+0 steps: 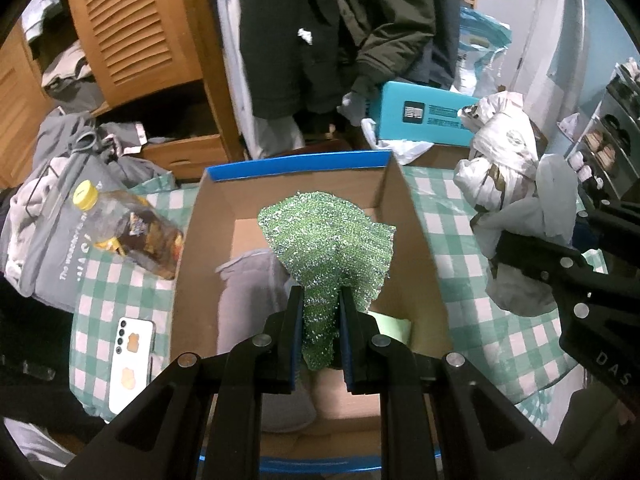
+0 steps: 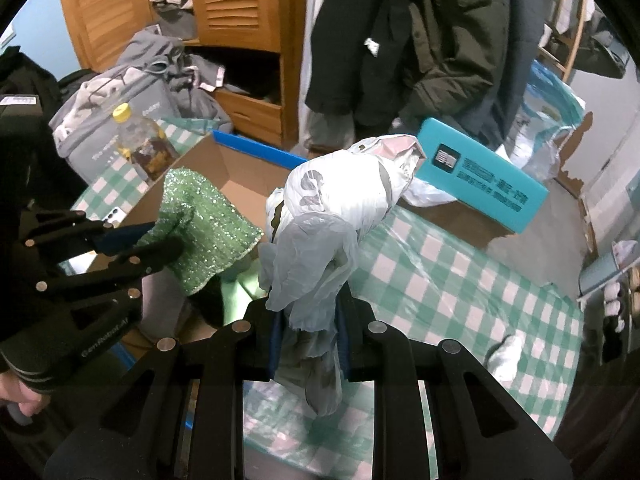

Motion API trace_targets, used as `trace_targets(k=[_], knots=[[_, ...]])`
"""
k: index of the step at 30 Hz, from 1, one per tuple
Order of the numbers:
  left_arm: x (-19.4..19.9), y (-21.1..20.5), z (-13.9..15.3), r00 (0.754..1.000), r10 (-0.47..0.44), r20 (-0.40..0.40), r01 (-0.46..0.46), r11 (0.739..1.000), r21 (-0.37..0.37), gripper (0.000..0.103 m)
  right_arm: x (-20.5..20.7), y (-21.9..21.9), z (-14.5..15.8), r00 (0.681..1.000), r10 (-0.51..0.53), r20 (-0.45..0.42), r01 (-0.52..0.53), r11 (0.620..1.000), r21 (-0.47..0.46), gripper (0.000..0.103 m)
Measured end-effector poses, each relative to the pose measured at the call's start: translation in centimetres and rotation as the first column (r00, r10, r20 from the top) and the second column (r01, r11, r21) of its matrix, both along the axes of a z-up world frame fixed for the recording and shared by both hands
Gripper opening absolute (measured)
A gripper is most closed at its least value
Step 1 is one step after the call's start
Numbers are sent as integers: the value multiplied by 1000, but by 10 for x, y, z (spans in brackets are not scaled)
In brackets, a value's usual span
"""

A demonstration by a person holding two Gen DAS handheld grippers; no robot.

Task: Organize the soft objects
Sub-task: 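Open the left tool to drop the scrubber while the right tool releases the bag into the box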

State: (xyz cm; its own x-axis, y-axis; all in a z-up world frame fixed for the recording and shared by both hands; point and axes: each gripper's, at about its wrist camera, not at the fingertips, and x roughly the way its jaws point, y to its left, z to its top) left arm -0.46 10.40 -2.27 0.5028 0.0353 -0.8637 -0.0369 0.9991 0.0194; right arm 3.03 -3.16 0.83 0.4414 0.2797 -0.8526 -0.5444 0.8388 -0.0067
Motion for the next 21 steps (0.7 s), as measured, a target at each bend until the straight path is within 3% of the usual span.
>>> trace_targets(k=[21], knots=[[1,48,-27,991,107,-81,-107,994,6,19,3,62,-28,989,121,-80,-121,993,6,21]])
